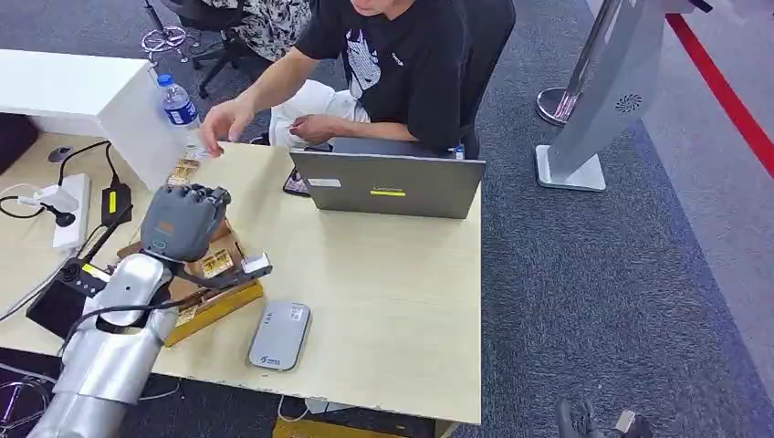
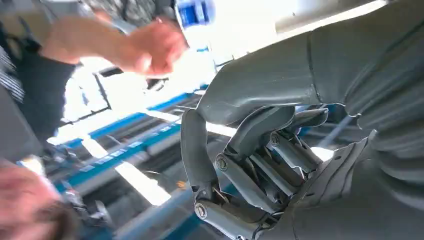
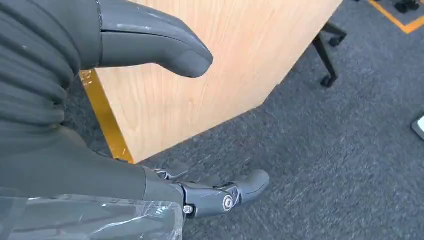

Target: Pass the card to the sensor for recognition and then transmit it.

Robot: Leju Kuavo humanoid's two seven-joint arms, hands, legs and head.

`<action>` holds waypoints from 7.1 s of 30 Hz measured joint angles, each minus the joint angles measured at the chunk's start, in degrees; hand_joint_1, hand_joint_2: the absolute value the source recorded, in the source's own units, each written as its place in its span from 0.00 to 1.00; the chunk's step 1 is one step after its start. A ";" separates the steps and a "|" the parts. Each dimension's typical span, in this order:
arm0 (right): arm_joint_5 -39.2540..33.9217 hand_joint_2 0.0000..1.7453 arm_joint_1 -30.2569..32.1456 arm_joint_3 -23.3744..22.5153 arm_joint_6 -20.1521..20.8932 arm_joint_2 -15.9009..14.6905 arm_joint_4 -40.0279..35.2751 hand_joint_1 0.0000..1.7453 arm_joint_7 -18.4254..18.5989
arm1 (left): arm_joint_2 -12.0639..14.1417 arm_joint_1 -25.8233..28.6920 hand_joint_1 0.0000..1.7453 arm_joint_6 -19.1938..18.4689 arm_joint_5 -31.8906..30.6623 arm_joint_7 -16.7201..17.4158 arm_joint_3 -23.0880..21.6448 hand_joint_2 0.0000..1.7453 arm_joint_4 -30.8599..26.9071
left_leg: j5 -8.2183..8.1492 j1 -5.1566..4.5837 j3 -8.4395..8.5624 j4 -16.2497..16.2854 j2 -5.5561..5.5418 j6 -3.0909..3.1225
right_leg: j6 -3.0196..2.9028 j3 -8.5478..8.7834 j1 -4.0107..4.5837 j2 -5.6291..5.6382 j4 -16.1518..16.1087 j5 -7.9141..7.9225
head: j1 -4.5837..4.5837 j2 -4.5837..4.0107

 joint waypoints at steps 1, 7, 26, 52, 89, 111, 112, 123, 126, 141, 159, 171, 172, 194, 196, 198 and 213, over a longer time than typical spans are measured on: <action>0.33 1.00 -0.34 0.02 -0.13 0.15 0.07 0.00 0.26 | -0.61 -1.96 1.00 -0.42 -0.28 0.48 0.44 1.00 1.03 | 0.02 0.00 0.00 0.00 0.01 -0.02 | -0.01 0.00 0.00 0.01 0.00 0.01 | 0.00 0.00; 1.44 1.00 -1.37 0.59 -0.68 0.76 0.33 0.00 0.96 | -3.23 -10.51 1.00 -2.40 -2.14 1.92 2.80 1.00 6.69 | 0.05 0.00 0.00 0.00 0.02 -0.07 | 0.02 -0.03 0.00 0.04 0.01 0.06 | 0.00 0.00; 0.48 1.00 -1.57 0.98 -0.74 0.98 0.59 0.00 0.48 | -5.90 -7.98 0.00 -1.75 -1.86 -2.30 3.52 1.00 7.13 | 0.04 -0.01 -0.07 0.00 0.10 -0.07 | 0.03 -0.16 -0.01 0.16 0.00 0.05 | 0.00 0.00; 0.17 1.00 -0.89 -0.61 -0.07 0.94 0.59 0.00 -0.20 | -3.43 0.76 0.00 0.18 -3.58 -3.26 -8.00 1.00 -0.13 | 0.04 -0.01 -0.09 -0.01 0.10 -0.07 | 0.04 -0.16 0.00 0.15 0.01 0.05 | 0.00 0.00; 1.33 1.00 -1.11 -0.61 0.11 1.27 0.61 0.00 0.35 | -2.58 -4.27 0.00 3.48 -7.06 -0.42 -9.25 1.00 10.03 | 0.04 -0.01 -0.12 -0.01 0.09 -0.07 | 0.04 -0.19 0.00 0.14 0.01 0.05 | 0.00 0.00; -2.58 1.00 0.51 -2.43 1.31 0.83 0.15 0.00 -1.60 | -2.62 12.63 0.00 7.17 -6.77 -1.88 -11.61 1.00 -3.40 | -0.10 -0.04 -0.14 -0.02 0.15 0.00 | 0.02 -0.24 -0.01 0.21 -0.02 -0.03 | -0.02 0.00; -2.65 1.00 0.77 -2.69 1.33 0.74 0.06 0.00 -1.60 | -2.62 14.12 0.00 7.61 -6.25 -1.93 -11.61 1.00 -4.51 | -0.10 -0.04 -0.18 -0.02 0.15 0.00 | 0.02 -0.27 -0.01 0.20 -0.03 -0.03 | 0.00 0.00; -2.99 1.00 1.62 -4.50 1.62 0.07 -0.26 0.00 -2.14 | -1.88 20.79 0.00 5.64 -0.19 -4.96 -9.90 1.00 -13.82 | -0.10 -0.02 -0.21 -0.03 0.14 0.00 | 0.02 -0.26 -0.01 0.15 -0.02 -0.03 | 0.00 0.00; -4.44 1.00 2.65 -5.18 3.22 -0.70 -0.28 0.00 -2.40 | -1.75 22.17 0.00 4.13 1.03 -6.21 -8.02 1.00 -14.06 | -0.10 -0.02 -0.24 -0.02 0.05 0.01 | 0.03 -0.31 0.00 0.05 -0.03 -0.06 | -0.02 0.00; -2.77 1.00 4.57 -7.43 3.95 -3.56 -0.07 0.00 -1.97 | -0.41 21.60 0.00 2.52 5.95 -3.90 -4.39 1.00 -10.43 | -0.14 0.02 -0.15 -0.08 0.38 -0.02 | -0.01 -0.28 0.00 0.42 0.00 -0.02 | -0.02 0.00; -1.77 1.00 2.38 -5.84 2.64 -0.85 -0.13 0.00 -1.97 | 2.39 26.72 0.00 -0.83 5.55 -9.20 8.89 1.00 -10.47 | -0.08 0.00 -0.22 -0.14 0.12 -0.10 | -0.08 -0.28 0.01 0.13 0.00 -0.09 | 0.00 0.00; -1.27 1.00 0.96 -4.59 2.21 -0.07 -0.11 0.00 -1.36 | 2.49 20.85 0.00 -2.34 4.77 -9.20 8.89 1.00 -3.81 | -0.05 0.03 -0.19 -0.14 0.11 -0.13 | -0.09 -0.28 0.01 0.13 0.02 -0.08 | 0.00 0.00; -1.27 1.00 0.91 -4.50 2.21 -0.02 -0.11 0.00 -1.29 | 2.49 20.46 0.00 -2.40 4.68 -9.20 8.89 1.00 -3.29 | -0.05 0.03 -0.20 -0.14 0.11 -0.13 | -0.09 -0.28 0.01 0.13 0.02 -0.08 | -0.02 0.00; -1.27 1.00 0.62 -4.22 2.14 0.46 -0.09 0.00 -1.31 | 2.36 18.36 0.00 -1.51 2.97 -9.03 7.21 1.00 1.40 | -0.05 0.03 -0.20 -0.14 0.12 -0.13 | -0.09 -0.31 0.01 0.14 0.01 -0.08 | 0.00 0.00; -1.29 1.00 0.62 -4.20 2.14 0.48 -0.09 0.00 -1.31 | 2.32 18.34 0.00 -1.27 2.87 -8.90 6.86 1.00 1.40 | -0.05 0.03 -0.20 -0.14 0.12 -0.13 | -0.09 -0.31 0.01 0.14 0.01 -0.08 | 0.00 0.00; -1.38 1.00 0.62 -4.20 2.14 0.48 -0.09 0.00 -1.31 | 2.25 18.30 0.00 -1.24 2.69 -8.81 6.73 1.00 1.40 | -0.05 0.03 -0.20 -0.14 0.12 -0.13 | -0.09 -0.31 0.01 0.14 0.01 -0.08 | 0.00 0.00; -1.42 1.00 0.62 -3.85 2.14 0.63 -0.11 0.00 -1.31 | 2.49 17.69 1.00 -1.31 2.58 -8.57 6.31 1.00 2.40 | -0.05 0.03 -0.20 -0.14 0.12 -0.13 | -0.09 -0.31 0.01 0.14 0.01 -0.08 | 0.00 0.00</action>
